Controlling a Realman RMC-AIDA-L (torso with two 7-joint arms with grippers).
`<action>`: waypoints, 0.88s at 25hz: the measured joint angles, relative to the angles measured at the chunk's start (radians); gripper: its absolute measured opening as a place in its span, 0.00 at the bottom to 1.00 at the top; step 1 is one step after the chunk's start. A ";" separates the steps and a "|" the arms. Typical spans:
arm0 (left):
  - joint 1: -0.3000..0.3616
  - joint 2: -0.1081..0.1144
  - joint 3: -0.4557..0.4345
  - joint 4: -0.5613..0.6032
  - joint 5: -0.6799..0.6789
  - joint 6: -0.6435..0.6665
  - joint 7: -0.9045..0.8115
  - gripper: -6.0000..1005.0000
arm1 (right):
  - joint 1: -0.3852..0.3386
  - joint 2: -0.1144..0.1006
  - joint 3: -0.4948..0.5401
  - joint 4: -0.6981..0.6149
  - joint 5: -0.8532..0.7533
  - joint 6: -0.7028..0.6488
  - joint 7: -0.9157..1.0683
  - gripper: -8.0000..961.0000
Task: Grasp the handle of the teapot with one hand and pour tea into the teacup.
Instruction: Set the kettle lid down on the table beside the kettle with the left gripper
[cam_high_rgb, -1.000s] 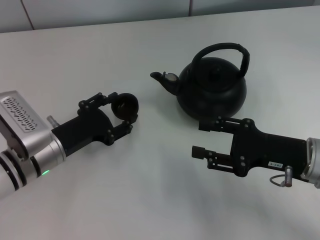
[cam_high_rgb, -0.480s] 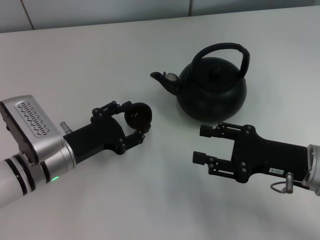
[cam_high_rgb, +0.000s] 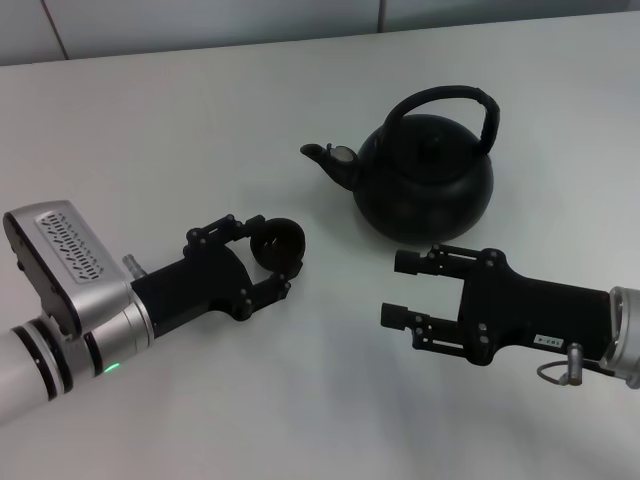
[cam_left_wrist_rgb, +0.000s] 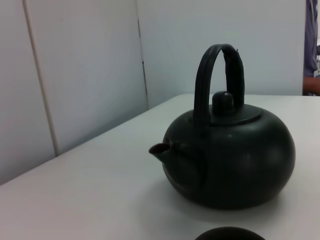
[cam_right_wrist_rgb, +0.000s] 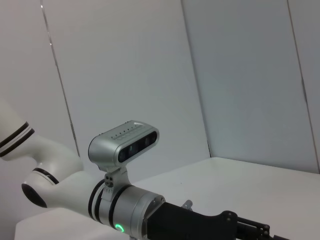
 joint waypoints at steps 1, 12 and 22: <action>-0.002 0.000 0.000 -0.006 0.000 -0.009 0.000 0.68 | 0.001 0.000 0.000 0.000 0.000 0.000 0.000 0.68; -0.006 0.000 -0.003 -0.010 0.000 -0.026 0.000 0.68 | 0.004 -0.002 0.000 0.000 0.000 0.003 -0.001 0.68; -0.020 0.000 -0.008 -0.009 0.027 -0.054 0.000 0.68 | 0.004 -0.002 0.000 0.000 -0.001 0.007 -0.001 0.68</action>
